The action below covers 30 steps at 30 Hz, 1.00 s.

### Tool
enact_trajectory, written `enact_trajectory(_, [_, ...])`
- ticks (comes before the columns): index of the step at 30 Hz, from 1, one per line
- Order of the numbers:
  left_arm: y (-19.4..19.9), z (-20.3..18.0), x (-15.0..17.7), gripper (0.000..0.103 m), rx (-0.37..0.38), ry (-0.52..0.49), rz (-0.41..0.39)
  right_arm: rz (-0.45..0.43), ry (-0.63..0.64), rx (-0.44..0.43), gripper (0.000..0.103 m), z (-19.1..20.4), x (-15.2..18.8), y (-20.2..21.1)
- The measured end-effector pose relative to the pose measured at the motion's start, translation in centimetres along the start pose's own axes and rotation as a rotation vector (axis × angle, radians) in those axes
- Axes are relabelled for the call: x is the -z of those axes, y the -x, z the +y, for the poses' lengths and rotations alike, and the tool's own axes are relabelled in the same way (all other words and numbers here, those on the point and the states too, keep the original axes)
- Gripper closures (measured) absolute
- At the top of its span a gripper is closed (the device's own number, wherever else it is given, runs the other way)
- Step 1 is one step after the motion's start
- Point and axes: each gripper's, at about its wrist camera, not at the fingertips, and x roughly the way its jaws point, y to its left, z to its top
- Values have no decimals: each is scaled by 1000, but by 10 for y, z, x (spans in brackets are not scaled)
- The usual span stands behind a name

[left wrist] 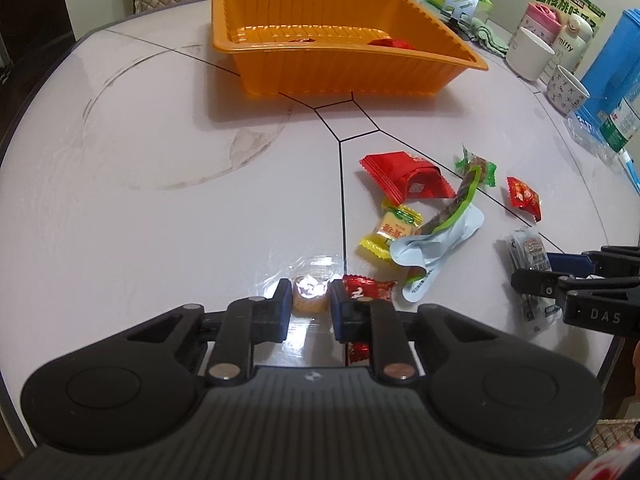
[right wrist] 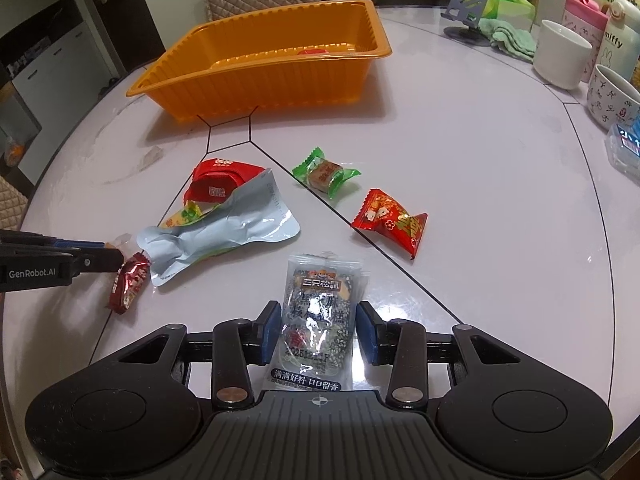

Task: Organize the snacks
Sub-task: 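Carry the snack bag and brown cake over the orange tray with both grippers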

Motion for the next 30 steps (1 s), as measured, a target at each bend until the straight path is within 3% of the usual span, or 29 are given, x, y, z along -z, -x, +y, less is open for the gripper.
enact_trajectory(16, [34,16,-12,85,-2,62,-73,-42,-13,-58,64,-2,-9,19])
enact_trajectory(30, [49,14,-72,85,17,42,-185,-160,-10,-161,64,10,-82,45])
